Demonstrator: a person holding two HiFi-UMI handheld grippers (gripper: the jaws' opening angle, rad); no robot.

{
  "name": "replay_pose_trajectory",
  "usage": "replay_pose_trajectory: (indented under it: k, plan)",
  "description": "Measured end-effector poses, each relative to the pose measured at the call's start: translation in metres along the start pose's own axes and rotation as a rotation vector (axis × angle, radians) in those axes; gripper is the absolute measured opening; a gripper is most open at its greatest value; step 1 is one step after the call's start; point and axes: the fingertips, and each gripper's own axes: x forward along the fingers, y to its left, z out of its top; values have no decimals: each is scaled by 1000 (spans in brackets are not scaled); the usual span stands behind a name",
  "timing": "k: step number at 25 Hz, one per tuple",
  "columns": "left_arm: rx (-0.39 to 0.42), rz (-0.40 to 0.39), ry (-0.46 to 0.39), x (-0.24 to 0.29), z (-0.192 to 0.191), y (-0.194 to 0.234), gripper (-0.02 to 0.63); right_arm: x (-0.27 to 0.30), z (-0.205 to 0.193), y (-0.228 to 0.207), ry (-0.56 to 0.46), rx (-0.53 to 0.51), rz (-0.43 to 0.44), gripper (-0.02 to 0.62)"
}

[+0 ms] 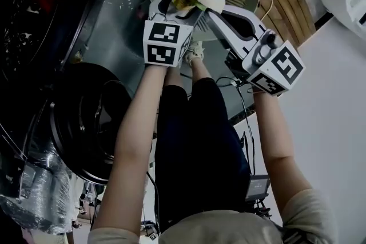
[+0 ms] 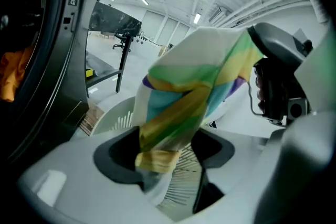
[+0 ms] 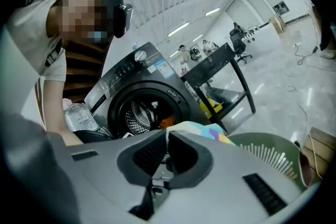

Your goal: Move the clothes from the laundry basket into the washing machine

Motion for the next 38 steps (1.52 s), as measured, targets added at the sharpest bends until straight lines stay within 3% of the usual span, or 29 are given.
replay_pose_trajectory:
  k: [2,3,6,9,12,16,18,25,28,31,35,38]
  plan:
    - [7,9,-46,-5,9,5,56,-4,-2,-1,12,-15,-18,12]
    - [7,30,-61,-10,13,9,38,-6,-6,-6,17,-20,-39,12]
    - [-25,84,-79,-28,16,21,32,-9,-23,-26,45,-4,-117,14]
    - [-7,104,-93,-55,15,27,31,-3,-67,-42,217,-65,-159,14]
    - [28,116,-88,-82,13,26,31,17,-106,-42,358,-151,-114,31]
    - [-30,215,-98,-120,3,44,31,45,-125,-36,343,32,24,207]
    - [-74,269,-110,-141,-3,59,29,48,-129,-38,336,127,62,215]
    - [-150,338,-138,-181,-13,86,29,73,-190,-92,574,-11,-71,250]
    - [-159,345,-132,-187,-17,89,30,102,-213,-119,585,41,-113,272]
    - [-155,336,-131,-186,-19,89,31,127,-229,-134,607,135,-81,287]
    - [-159,320,-131,-184,-20,87,31,143,-248,-122,667,249,48,273]
    - [-168,321,-136,-182,-18,90,31,147,-249,-107,645,294,105,132]
